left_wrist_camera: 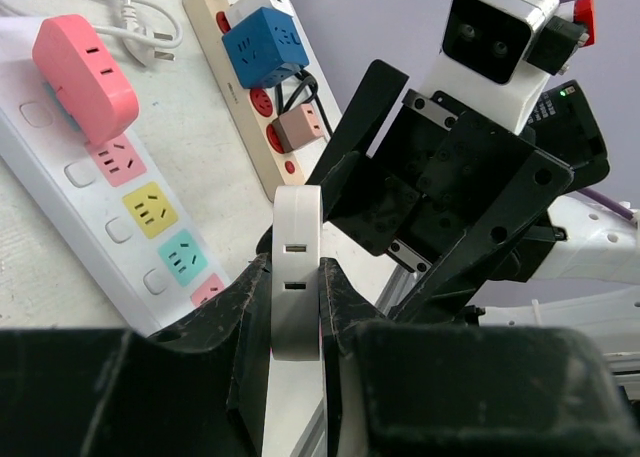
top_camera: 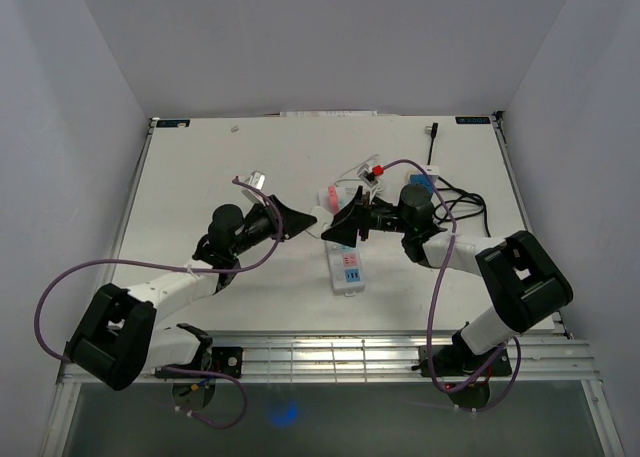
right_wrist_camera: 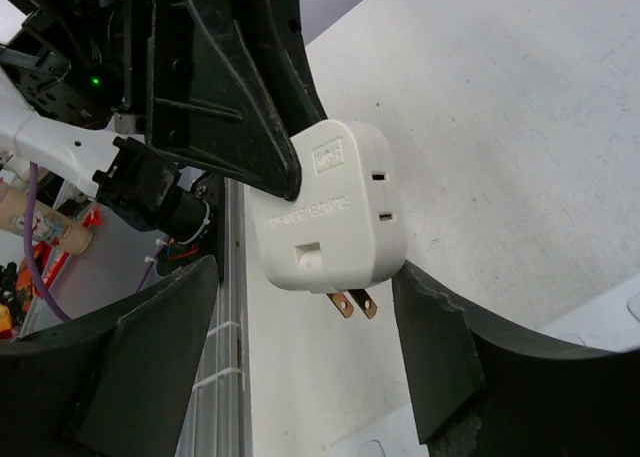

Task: Insert the plug
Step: Adjust the plug.

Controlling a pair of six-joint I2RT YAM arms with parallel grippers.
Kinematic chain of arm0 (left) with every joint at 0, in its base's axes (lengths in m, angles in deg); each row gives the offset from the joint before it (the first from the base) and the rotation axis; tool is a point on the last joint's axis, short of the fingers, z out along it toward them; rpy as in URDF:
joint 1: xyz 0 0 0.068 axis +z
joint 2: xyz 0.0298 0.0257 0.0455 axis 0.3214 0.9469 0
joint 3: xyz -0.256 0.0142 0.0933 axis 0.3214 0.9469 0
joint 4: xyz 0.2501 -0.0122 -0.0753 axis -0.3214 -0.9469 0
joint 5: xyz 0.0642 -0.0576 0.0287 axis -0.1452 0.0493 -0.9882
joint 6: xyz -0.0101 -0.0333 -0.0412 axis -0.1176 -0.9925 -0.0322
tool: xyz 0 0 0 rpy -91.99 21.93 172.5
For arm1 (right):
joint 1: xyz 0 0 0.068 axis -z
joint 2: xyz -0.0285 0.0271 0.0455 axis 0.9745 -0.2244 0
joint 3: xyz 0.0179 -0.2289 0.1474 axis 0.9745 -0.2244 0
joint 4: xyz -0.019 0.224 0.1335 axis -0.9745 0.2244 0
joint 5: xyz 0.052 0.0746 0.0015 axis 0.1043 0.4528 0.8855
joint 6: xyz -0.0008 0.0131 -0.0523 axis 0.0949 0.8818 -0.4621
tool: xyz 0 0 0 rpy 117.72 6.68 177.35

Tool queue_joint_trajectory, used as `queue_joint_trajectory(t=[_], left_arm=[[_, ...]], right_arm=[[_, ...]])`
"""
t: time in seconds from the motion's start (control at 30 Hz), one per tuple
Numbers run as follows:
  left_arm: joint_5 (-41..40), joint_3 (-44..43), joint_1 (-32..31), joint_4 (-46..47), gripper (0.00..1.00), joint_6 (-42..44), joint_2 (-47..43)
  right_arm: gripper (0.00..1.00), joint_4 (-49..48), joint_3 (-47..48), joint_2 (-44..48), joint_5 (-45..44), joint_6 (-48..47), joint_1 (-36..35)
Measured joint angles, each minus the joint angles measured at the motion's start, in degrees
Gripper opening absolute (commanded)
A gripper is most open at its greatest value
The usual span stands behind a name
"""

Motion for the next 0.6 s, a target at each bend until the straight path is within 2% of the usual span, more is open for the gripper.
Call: queue_joint_trajectory(t=[0.27, 0.5, 0.6], left_arm=[[0.4, 0.3, 0.0, 0.8, 0.0, -0.4, 0.2], [-1.0, 0.3, 0.0, -0.1, 0.0, 1.9, -0.6], [-1.5, 0.3, 0.0, -0.1, 0.0, 2.5, -0.6]], right_arm=[[0.44, 0.5, 0.0, -1.0, -0.3, 0.0, -0.5], [0.33, 1.7, 0.1, -1.0, -1.3, -0.4, -0.4], [0.33, 1.8, 0.1, -1.0, -1.7, -0.4, -0.4]])
